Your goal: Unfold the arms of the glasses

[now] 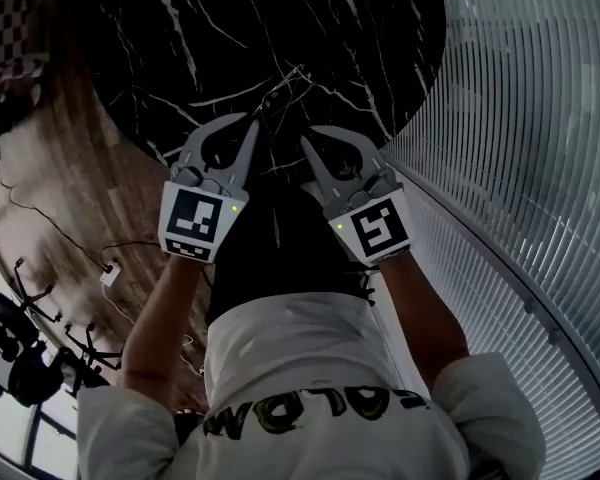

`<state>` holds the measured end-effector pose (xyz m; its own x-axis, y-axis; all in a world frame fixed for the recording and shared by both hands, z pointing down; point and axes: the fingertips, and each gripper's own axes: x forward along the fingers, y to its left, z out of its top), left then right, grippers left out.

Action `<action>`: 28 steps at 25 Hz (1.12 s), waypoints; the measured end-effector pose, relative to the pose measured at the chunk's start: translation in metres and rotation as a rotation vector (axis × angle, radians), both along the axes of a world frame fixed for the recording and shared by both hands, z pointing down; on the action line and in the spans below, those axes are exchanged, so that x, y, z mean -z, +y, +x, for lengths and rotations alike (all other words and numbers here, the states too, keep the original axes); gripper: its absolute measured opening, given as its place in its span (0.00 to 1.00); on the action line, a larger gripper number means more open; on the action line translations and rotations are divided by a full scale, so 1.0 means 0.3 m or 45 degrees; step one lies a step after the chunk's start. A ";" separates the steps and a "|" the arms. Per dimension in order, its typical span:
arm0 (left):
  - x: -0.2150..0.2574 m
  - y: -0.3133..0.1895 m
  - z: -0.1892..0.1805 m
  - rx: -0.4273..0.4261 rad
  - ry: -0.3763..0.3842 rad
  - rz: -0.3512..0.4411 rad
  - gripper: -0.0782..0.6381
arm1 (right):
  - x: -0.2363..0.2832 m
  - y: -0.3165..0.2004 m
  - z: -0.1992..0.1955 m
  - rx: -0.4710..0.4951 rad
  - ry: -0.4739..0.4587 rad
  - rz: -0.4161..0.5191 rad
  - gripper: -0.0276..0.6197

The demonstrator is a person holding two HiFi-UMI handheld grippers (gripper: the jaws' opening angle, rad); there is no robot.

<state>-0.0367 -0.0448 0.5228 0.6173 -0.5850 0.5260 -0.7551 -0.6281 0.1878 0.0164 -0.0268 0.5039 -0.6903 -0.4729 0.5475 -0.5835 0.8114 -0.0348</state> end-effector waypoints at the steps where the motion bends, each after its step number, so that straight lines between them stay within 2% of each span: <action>1: 0.039 0.007 0.000 0.013 0.009 0.006 0.12 | 0.036 0.000 0.000 0.001 -0.004 0.018 0.05; 7: 0.267 0.041 -0.002 0.070 0.047 0.082 0.12 | 0.262 0.022 0.012 -0.005 -0.042 0.127 0.05; 12: 0.429 0.057 -0.004 0.097 0.094 0.141 0.12 | 0.425 0.031 0.023 -0.049 -0.142 0.194 0.05; 22: 0.648 0.126 0.018 0.097 0.116 0.176 0.12 | 0.701 0.058 0.038 -0.087 -0.252 0.286 0.05; 28: 0.727 0.133 0.036 0.111 0.165 0.189 0.12 | 0.790 0.077 0.049 -0.059 -0.245 0.342 0.05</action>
